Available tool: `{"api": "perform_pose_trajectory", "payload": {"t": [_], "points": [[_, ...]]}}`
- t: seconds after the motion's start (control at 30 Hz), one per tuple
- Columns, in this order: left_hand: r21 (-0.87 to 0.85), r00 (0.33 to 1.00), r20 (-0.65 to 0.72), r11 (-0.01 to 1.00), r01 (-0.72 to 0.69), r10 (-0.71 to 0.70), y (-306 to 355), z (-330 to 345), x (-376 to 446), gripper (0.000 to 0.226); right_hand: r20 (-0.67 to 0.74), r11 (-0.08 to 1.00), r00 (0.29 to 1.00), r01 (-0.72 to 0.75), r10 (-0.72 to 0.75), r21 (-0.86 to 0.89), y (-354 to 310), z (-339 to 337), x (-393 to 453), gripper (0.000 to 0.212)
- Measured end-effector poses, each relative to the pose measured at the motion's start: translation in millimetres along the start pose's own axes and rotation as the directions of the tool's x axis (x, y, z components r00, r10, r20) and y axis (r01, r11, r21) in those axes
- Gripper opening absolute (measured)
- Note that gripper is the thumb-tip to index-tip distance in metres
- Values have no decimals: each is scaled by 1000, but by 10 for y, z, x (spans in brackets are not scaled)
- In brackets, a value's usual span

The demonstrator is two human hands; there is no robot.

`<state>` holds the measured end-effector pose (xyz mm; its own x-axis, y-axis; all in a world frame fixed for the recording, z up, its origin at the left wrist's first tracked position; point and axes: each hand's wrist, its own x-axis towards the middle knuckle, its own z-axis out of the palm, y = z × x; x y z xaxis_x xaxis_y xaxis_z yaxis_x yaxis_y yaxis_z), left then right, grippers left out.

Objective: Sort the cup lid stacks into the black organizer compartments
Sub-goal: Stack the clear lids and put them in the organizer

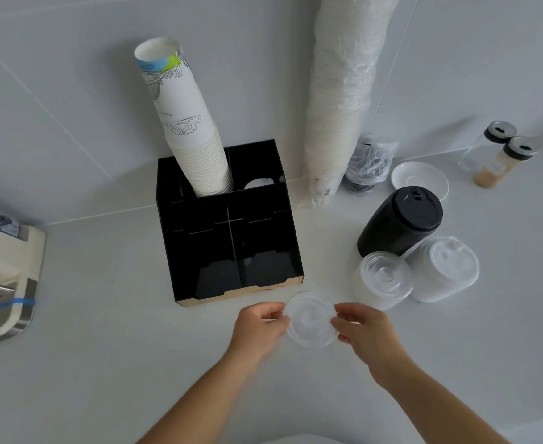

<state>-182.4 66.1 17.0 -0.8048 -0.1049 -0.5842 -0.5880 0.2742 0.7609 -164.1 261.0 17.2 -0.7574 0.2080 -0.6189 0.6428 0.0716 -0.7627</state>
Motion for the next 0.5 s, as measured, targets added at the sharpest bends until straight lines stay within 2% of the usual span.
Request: {"api": "perform_pose_trajectory", "payload": {"t": [0.1,0.3,0.5], "points": [[-104,999,-33,994,-38,34,24,-186,-151,27,31,998,998,55,-56,31,-181,60,-111,20],[-316,987,-140,942,-116,74,102,-537,-395,18,118,987,983,147,-138,-70,-487,315,-210,23],[-354,957,-275,916,-187,89,36,-847,-422,11,213,962,959,222,-186,-160,-804,631,-190,16]]}}
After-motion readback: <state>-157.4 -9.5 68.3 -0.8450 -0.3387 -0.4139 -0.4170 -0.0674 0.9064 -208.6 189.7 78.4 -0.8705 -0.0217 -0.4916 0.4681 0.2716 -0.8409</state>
